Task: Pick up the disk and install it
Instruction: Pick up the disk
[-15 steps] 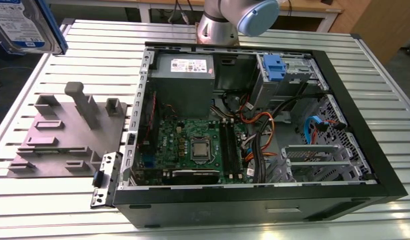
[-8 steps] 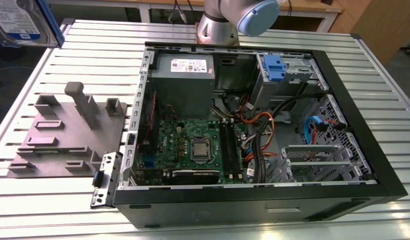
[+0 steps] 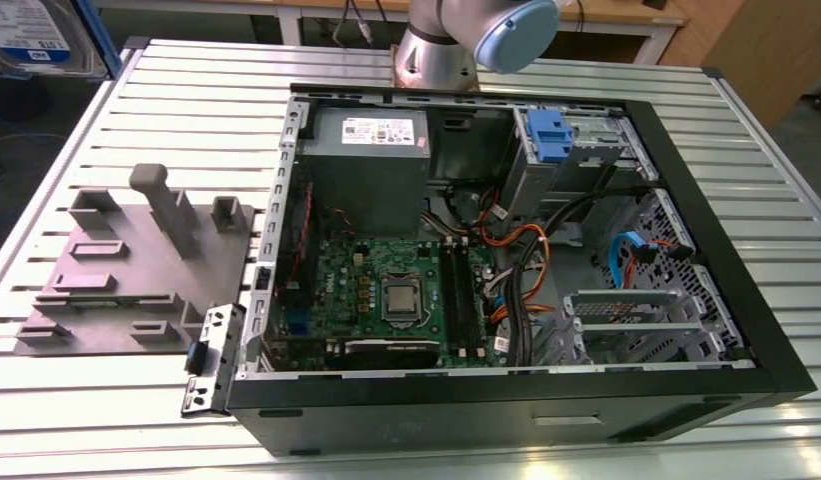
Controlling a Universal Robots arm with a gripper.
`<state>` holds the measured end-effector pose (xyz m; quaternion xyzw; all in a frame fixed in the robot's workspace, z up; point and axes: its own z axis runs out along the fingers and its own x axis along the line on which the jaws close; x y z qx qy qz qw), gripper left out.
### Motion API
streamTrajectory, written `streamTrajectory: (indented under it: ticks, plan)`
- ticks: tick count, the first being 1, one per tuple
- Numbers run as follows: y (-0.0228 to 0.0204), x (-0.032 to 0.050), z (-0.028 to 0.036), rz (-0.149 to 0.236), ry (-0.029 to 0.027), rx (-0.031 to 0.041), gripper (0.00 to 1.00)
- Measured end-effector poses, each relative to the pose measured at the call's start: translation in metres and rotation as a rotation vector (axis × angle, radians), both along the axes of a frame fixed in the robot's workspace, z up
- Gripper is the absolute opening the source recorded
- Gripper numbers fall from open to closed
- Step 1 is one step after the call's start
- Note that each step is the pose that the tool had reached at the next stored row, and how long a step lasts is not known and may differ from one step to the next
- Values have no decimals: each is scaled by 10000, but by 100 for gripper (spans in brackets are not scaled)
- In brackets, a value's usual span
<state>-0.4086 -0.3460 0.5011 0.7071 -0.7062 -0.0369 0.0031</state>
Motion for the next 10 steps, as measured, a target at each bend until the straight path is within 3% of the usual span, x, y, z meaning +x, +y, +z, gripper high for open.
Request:
streamTrajectory:
  ticks: [10]
  plan:
    - [0,31,0,0,0,0,35]
